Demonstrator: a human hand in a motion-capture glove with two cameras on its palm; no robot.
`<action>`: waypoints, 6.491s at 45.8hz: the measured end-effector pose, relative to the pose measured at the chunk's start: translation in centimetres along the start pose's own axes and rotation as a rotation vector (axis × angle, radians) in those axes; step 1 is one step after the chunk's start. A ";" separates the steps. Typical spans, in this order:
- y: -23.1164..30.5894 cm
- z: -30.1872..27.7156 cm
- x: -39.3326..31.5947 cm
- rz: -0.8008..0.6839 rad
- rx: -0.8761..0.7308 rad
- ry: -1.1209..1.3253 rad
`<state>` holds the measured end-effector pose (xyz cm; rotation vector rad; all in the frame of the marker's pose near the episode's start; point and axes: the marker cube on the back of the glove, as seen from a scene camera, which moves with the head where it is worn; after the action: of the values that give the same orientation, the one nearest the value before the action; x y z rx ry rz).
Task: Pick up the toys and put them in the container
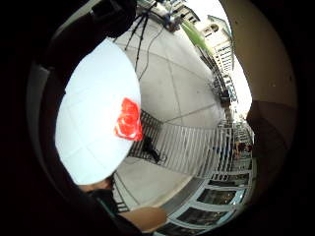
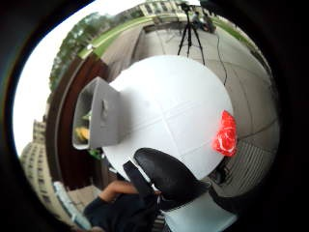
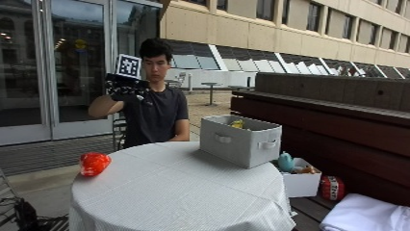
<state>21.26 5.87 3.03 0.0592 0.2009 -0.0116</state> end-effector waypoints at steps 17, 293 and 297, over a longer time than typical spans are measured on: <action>1.6 11.1 7.2 0.096 -0.135 -0.049; -5.0 -7.3 -16.3 -0.156 0.023 -0.086; -3.4 -6.9 -14.4 -0.137 0.014 -0.080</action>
<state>5.73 2.92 -1.02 0.0587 0.1247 -0.1521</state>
